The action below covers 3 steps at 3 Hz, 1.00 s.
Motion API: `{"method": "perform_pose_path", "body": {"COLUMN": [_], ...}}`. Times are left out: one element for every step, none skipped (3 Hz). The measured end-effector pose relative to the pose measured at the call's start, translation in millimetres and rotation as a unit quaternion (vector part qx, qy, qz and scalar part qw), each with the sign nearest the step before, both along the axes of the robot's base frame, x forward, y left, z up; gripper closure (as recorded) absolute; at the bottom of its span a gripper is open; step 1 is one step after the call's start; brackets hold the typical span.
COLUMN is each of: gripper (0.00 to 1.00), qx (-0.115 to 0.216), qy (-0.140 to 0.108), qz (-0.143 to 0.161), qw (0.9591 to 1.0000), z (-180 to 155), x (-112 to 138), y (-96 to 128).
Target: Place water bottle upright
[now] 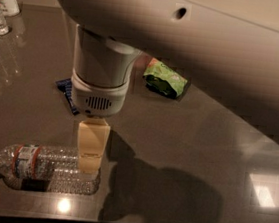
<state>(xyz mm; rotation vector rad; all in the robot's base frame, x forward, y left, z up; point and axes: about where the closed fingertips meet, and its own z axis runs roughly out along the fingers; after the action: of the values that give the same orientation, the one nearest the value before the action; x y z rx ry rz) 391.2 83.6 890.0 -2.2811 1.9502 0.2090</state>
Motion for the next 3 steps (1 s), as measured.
{"method": "perform_pose_path", "body": {"gripper": [0.0, 0.0, 0.0], "qx": [-0.001, 0.001, -0.002], "qy": [-0.002, -0.004, -0.003], "qz": [-0.005, -0.004, 0.0], "qw": [1.0, 1.0, 1.0], "z": [-2.9, -8.3, -15.5], "x": [-6.6, -16.7, -22.8], "y": [17.1, 35.3, 52.4]}}
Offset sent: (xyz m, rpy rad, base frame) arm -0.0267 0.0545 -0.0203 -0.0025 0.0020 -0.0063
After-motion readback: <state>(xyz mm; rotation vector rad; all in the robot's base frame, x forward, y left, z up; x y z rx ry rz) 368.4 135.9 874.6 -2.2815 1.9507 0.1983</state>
